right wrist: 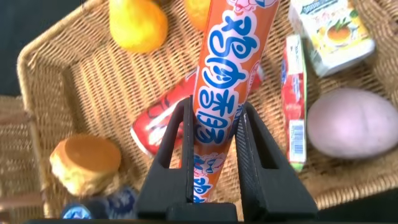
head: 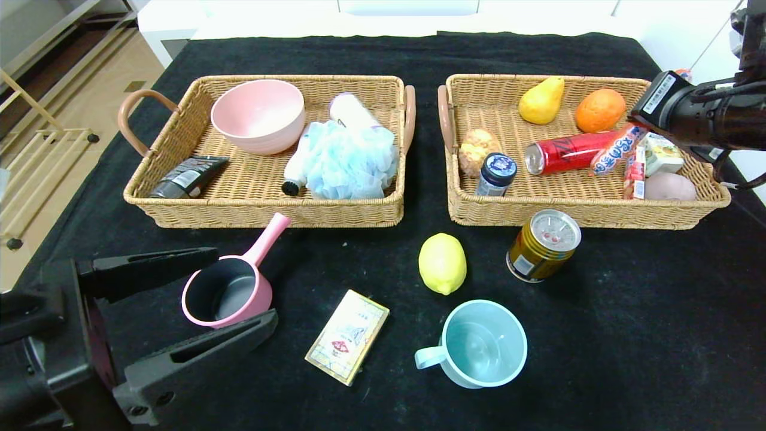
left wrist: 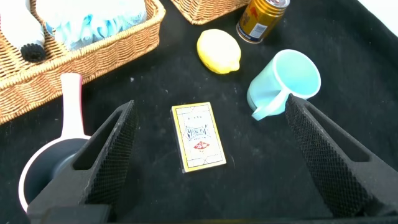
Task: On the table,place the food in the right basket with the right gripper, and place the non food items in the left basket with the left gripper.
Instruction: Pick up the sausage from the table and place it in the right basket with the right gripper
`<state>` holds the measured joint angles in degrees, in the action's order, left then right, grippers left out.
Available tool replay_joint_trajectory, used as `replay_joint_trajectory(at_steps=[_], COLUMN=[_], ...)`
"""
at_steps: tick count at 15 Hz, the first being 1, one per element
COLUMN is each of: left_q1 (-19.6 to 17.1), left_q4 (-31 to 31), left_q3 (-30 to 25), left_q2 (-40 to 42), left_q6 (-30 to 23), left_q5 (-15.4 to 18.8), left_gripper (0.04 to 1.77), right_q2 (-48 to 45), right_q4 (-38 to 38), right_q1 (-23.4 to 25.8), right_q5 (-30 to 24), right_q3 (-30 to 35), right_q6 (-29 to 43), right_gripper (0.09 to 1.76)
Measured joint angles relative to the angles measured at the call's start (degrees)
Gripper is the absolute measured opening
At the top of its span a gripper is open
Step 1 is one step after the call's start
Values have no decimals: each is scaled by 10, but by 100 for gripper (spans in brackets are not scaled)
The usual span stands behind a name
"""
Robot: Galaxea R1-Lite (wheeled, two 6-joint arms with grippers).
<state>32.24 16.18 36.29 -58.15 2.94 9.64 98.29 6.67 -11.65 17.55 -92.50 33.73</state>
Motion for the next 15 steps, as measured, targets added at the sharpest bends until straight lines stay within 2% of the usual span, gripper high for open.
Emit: replay_joint_trajectory(at_steps=[4,5,9,12,15], left_q1=[0,0,0,1,1], left_q4=[0,0,0,0,0], left_q3=[0,0,0,-1,-1], left_q2=[0,0,0,0,0], left_q6=[0,0,0,0,1], left_q5=[0,0,0,0,0], left_gripper=[172,172,172,172,172], right_q2=[11,12,14,11,-12], right_q4=[-4,-4,-3,3,16], right_q1=[5,6,4,0,-19], right_q5=[1,0,0,0,0], right_q3=[1,1,4,6,35], right_q6=[0,0,-1,-2,-39], right_gripper=[49,56,102,125,139])
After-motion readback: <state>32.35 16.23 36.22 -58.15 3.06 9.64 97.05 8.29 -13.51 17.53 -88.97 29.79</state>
